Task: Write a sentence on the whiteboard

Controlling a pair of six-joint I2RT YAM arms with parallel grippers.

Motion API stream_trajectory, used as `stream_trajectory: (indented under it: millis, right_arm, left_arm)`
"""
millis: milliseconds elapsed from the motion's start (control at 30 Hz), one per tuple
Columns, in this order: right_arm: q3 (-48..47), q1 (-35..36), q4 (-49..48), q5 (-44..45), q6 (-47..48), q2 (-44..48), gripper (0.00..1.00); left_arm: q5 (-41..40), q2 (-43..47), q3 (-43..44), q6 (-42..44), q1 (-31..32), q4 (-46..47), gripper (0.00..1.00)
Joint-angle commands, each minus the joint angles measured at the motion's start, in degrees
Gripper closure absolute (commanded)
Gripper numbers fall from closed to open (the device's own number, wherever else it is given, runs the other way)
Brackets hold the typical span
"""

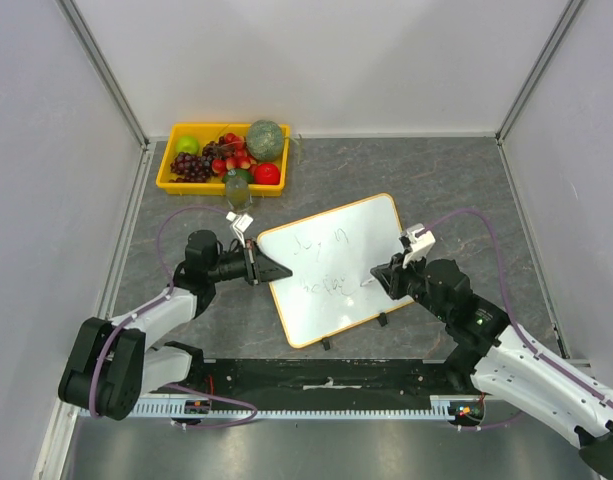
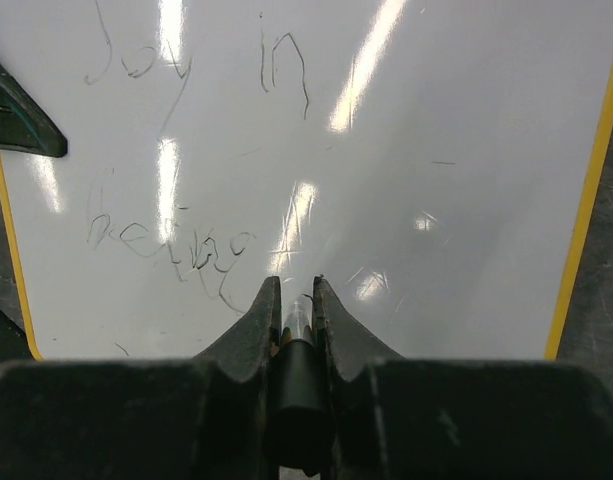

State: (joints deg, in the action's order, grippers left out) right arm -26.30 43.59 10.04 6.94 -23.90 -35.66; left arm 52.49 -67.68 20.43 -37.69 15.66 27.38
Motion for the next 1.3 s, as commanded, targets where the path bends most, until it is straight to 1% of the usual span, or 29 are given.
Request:
stream_trajectory:
  millis: [0,100,133,233,267,300,400,433,500,667,800,933,1067,1133,1267]
  right_arm:
    - [-0.86,-0.09,-5.99,-1.92,4.03,0.59,1.00]
    - [-0.41,-0.09,-9.50,-6.22,4.91,0.42,1.00]
    - [-0.33,-0.09,-11.26,-6.76,5.09,0.42,1.00]
    - [-0.76,-0.09,-12.33,-6.76,5.09,-0.20,1.00]
    - [-0.94,-0.09,-12.59,-8.33,5.18,-0.29,1.00]
    - [-1.12,-0.09,-12.59,-8.43,5.09,-0.46,1.00]
    - [-1.29,-0.09,-13.03,-9.05,4.57,-0.55,1.00]
    - [-1.29,-0.09,-13.12,-9.22,4.39,-0.55,1.00]
    - [-1.29,-0.09,-13.29,-9.58,3.78,-0.46,1.00]
    - [-1.38,-0.09,-13.47,-9.75,2.90,0.41,1.00]
    - [-1.47,-0.09,-13.65,-10.54,2.46,1.03,1.00]
    - [-1.47,-0.09,-14.17,-12.03,2.02,1.12,1.00]
    - [-1.20,-0.17,-14.79,-12.83,1.14,1.03,1.00]
    - [-1.03,-0.09,-15.23,-13.44,0.61,0.94,1.00]
    - [-0.85,-0.09,-15.49,-14.23,-0.09,0.68,1.00]
  left_arm:
    - [-12.32,0.79,-2.85,8.87,-1.07,-7.77,0.98]
    - [-12.59,1.23,-3.02,8.78,-1.25,-8.21,0.98]
    - [-12.76,1.32,-3.11,8.69,-1.25,-8.30,0.98]
    - [-13.03,1.76,-3.55,8.34,-1.16,-8.48,0.98]
    - [-13.29,1.94,-3.55,8.08,-1.16,-9.00,0.97]
    - [-13.64,2.20,-3.46,7.99,-1.16,-9.35,0.90]
    - [-14.34,3.25,-3.46,7.81,-1.25,-10.85,0.57]
    - [-14.69,3.95,-3.64,7.72,-1.16,-11.46,0.49]
    - [-15.22,5.79,-4.16,7.20,-1.16,-12.08,0.37]
    - [-15.93,11.24,-6.18,4.92,-1.16,-13.75,0.24]
    - [-13.65,14.33,-9.17,1.49,-1.07,-11.21,0.23]
    - [-10.66,15.21,-13.30,-3.08,-0.81,-3.23,0.23]
    - [-7.58,12.76,-15.85,-4.84,0.24,3.46,0.24]
    - [-7.84,10.65,-15.94,-5.02,2.35,6.28,0.25]
    - [-9.95,5.73,-15.42,-5.37,6.04,11.45,0.32]
